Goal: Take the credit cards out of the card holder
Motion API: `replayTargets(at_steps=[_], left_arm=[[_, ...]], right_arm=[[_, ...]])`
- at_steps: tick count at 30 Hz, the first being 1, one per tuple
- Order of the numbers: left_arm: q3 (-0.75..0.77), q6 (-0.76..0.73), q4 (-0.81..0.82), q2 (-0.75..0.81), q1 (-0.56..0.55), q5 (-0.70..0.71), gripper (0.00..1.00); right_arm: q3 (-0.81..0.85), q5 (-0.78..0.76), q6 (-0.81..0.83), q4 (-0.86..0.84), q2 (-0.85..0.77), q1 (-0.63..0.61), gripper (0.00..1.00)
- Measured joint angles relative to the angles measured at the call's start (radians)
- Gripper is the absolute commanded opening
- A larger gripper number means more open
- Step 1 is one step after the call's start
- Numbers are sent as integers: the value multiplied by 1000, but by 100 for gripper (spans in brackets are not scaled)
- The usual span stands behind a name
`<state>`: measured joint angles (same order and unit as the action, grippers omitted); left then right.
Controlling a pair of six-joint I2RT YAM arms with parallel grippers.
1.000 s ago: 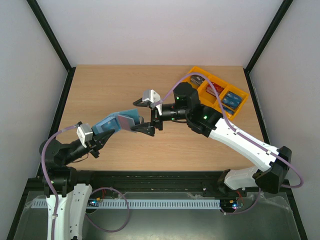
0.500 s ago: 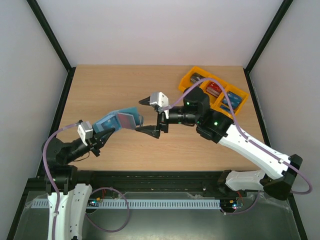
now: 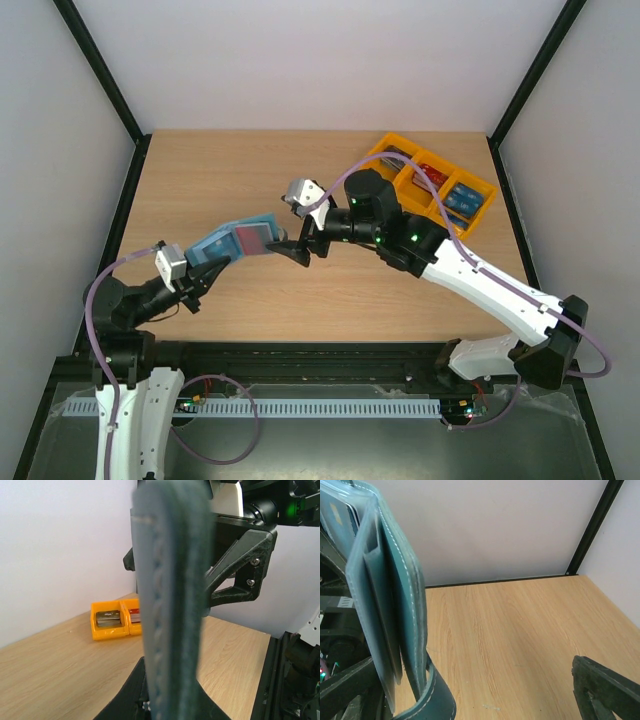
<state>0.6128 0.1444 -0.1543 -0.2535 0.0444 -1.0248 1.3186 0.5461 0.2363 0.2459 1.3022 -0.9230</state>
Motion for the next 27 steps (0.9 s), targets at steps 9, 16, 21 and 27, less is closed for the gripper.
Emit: replayTargets(at_steps=[9, 16, 21, 27], left_arm=[[-22, -5, 40, -2, 0, -4, 2], [-37, -8, 52, -3, 0, -4, 2], [-37, -13, 51, -3, 0, -4, 2], [-42, 5, 81, -34, 0, -6, 2]], right_arm=[[39, -5, 51, 84, -16, 39, 99], [50, -4, 48, 88, -11, 61, 99], [51, 25, 28, 89, 4, 61, 99], [57, 141, -14, 82, 42, 55, 99]])
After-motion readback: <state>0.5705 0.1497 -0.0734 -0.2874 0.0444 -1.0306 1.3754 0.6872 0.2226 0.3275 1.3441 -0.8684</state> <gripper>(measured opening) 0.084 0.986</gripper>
